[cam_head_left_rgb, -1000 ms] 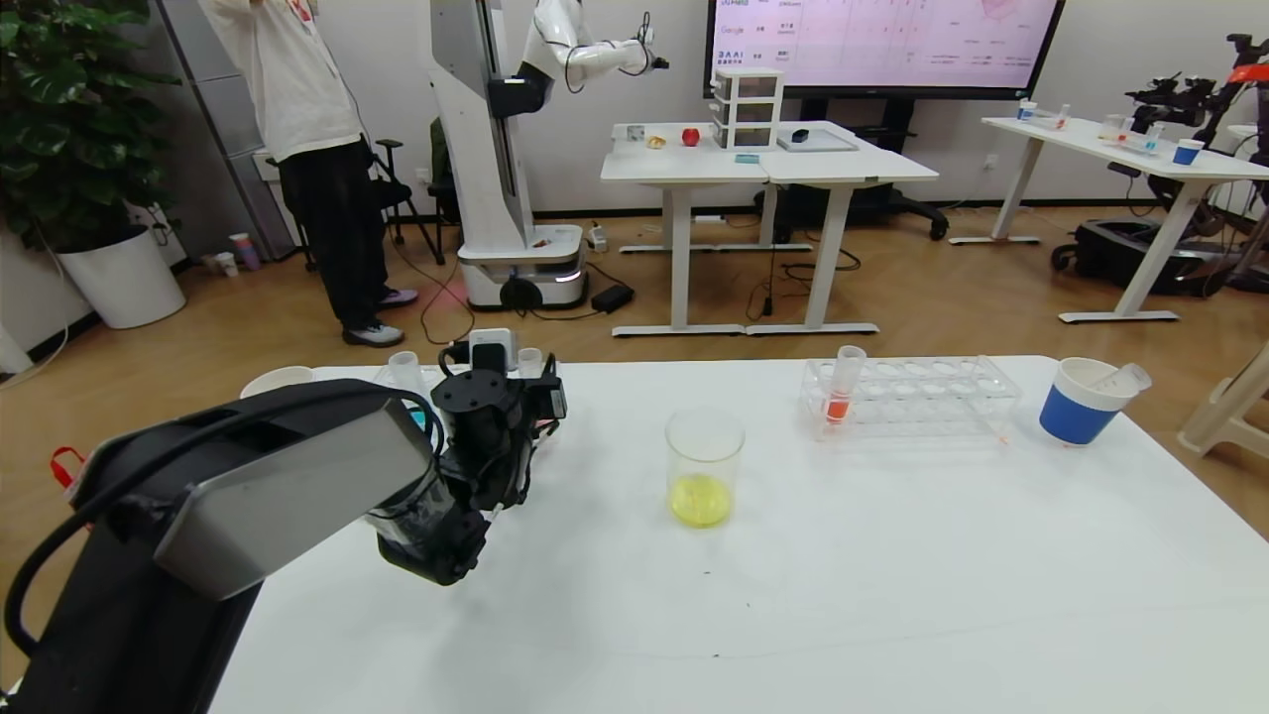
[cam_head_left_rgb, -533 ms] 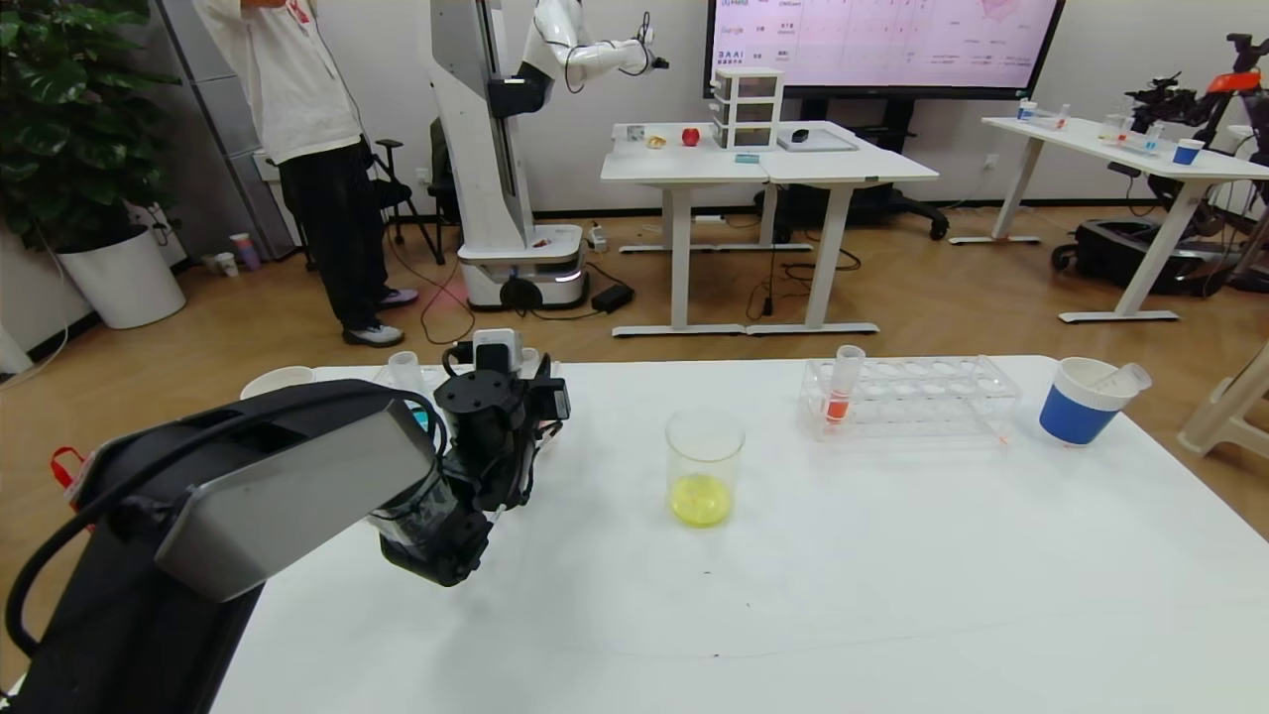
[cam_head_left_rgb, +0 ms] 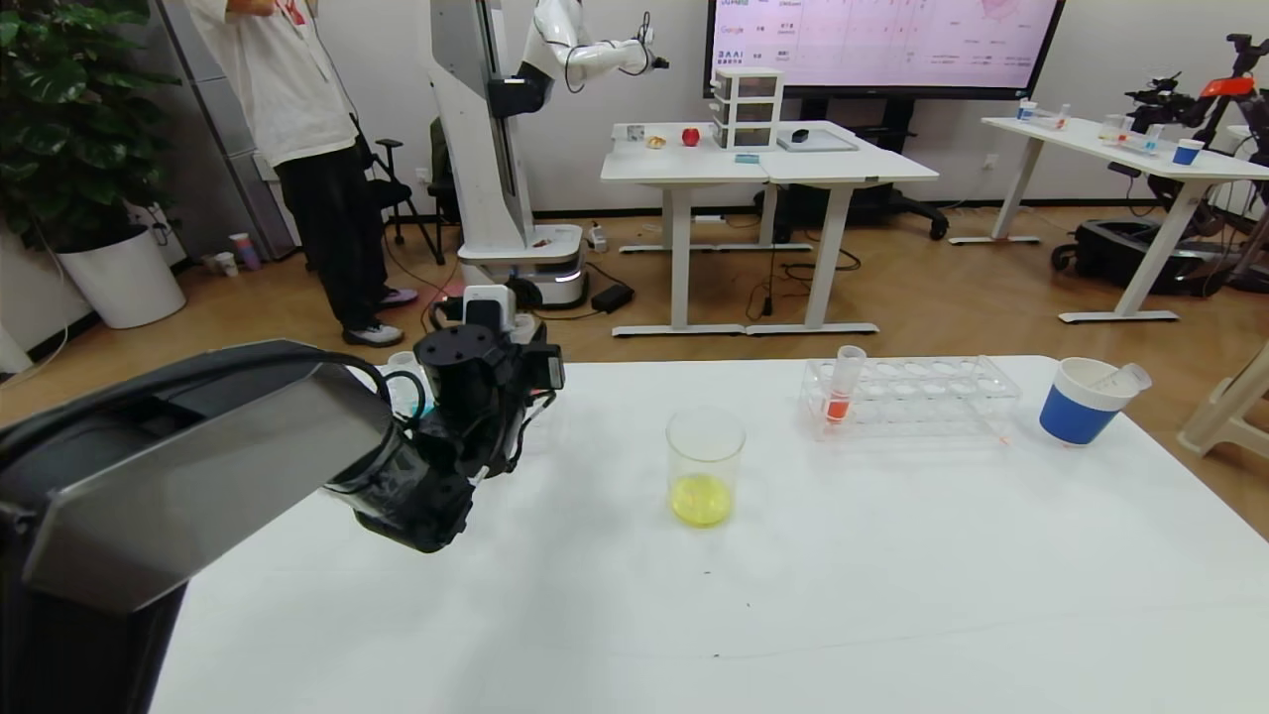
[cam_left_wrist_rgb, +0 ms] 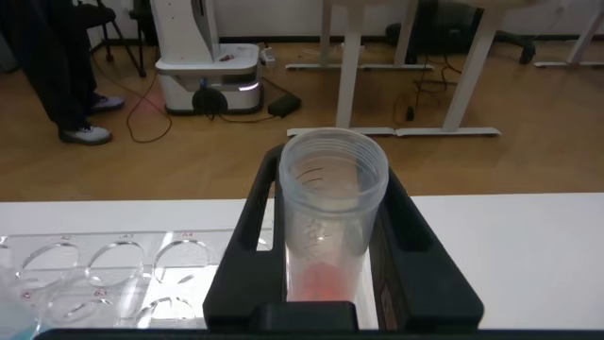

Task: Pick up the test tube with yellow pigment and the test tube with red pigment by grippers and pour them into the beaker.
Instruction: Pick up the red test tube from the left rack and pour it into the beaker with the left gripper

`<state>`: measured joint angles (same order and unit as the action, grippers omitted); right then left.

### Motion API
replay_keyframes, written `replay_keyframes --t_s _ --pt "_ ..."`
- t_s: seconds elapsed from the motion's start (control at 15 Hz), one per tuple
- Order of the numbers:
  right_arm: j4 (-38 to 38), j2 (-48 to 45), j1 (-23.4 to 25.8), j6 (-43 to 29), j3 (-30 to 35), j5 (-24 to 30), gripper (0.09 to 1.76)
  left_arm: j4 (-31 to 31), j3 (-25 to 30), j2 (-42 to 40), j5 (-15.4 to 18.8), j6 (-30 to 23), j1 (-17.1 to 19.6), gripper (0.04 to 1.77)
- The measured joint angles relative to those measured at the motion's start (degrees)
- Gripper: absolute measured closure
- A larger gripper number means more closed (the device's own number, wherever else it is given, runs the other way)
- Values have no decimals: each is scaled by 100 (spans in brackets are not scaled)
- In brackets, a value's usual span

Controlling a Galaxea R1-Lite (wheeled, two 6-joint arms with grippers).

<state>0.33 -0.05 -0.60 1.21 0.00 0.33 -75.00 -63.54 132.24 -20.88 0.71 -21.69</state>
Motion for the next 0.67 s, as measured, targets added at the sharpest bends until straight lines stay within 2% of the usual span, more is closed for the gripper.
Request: replay_keyframes --t_s 0.27,0.33,0.47,0.67 --pt "2 0 0 0 0 0 11 44 -16 -297 24 55 -5 131" --pt "2 0 0 0 0 0 11 44 -16 -328 151 124 -11 131" --pt "2 0 0 -2 0 -2 11 39 15 -394 769 393 -39 131" --pt "2 0 0 -2 0 -2 11 140 30 -512 2110 846 -61 131"
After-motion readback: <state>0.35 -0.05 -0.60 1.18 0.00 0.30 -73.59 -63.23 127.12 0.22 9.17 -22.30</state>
